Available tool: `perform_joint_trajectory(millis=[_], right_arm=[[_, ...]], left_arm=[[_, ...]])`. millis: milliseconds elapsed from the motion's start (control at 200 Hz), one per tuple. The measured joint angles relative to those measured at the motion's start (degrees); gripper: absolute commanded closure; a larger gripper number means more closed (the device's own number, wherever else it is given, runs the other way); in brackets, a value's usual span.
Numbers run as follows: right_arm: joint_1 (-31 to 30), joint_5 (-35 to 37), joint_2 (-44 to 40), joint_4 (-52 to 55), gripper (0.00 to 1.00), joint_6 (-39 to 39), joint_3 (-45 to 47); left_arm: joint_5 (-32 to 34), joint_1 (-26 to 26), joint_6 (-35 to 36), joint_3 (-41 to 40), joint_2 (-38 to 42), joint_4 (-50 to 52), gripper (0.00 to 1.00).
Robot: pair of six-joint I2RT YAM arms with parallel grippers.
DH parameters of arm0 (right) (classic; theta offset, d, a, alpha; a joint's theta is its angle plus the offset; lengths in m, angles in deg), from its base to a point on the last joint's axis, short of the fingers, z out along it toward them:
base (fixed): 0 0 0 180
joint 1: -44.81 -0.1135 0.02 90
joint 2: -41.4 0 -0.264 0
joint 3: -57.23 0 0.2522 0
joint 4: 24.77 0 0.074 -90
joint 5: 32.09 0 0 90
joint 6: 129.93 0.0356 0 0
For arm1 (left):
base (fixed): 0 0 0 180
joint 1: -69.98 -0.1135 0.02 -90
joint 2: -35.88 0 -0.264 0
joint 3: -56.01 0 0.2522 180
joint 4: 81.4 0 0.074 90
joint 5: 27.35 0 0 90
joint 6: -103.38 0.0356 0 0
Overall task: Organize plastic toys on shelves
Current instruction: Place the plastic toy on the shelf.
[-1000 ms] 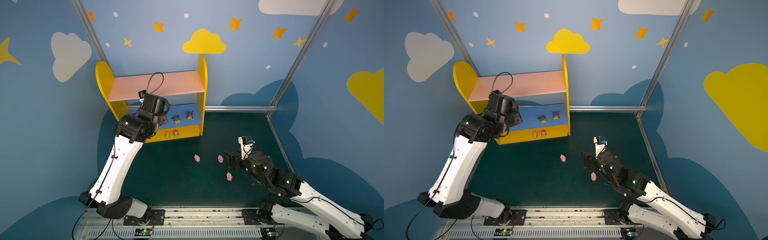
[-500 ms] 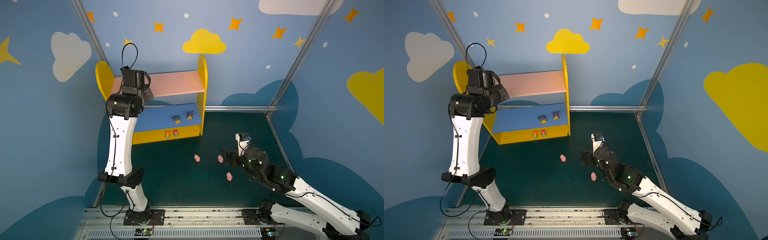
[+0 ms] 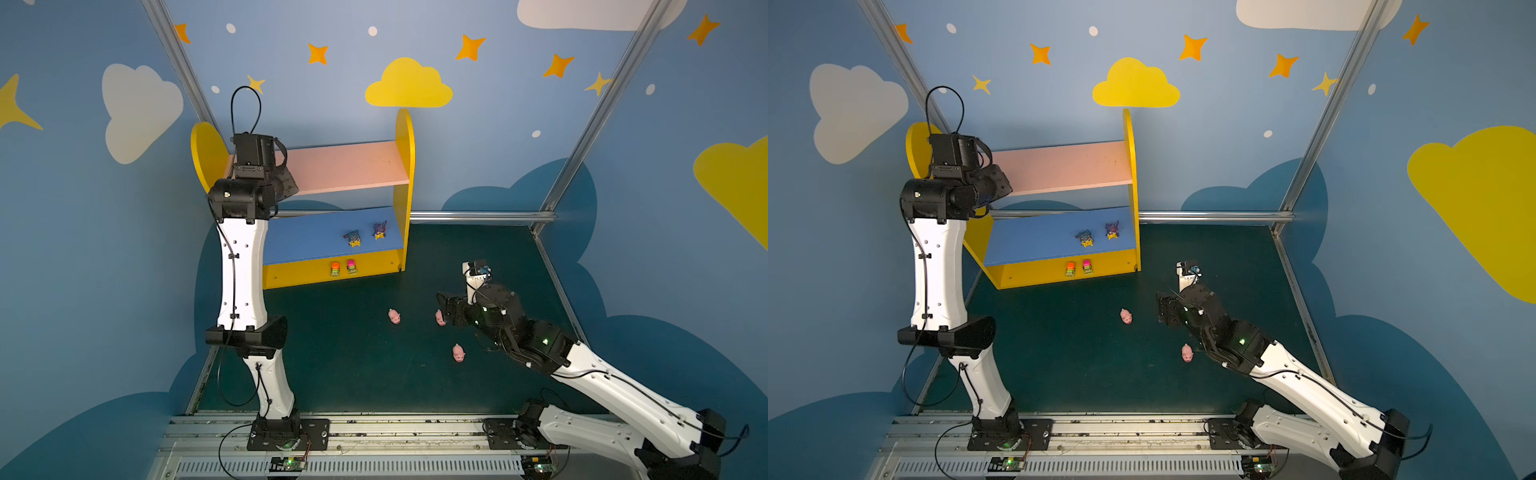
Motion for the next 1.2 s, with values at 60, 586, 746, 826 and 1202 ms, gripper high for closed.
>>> perform_joint_trajectory(millis=[60,586,746,826,1202], right_arm=[[0.2,-0.2,0.9,-0.3,0.16,0.0,-0.6],[1.3,-1.3,5.0,-1.3,0.16,0.0,-3.8],[1.6,-1.6,6.0,-1.4,0.16,0.0,-4.1],[1.8,-1.7,6.3,-1.4,0.16,0.0,-4.1],[3.0,-2.6,7.6,-1.6,0.16,0.0,-5.0]], left_arm=[[-0.6,-0.2,0.1,0.5,-0.7,0.0,0.71],[-4.9,-3.2,0.1,2.0,-3.0,-2.1,0.67],[-5.6,-3.4,0.1,2.3,-3.7,-3.3,0.65],[-6.1,-3.4,0.1,2.5,-4.2,-3.9,0.63],[-7.3,-3.5,0.2,2.5,-4.9,-5.0,0.45]])
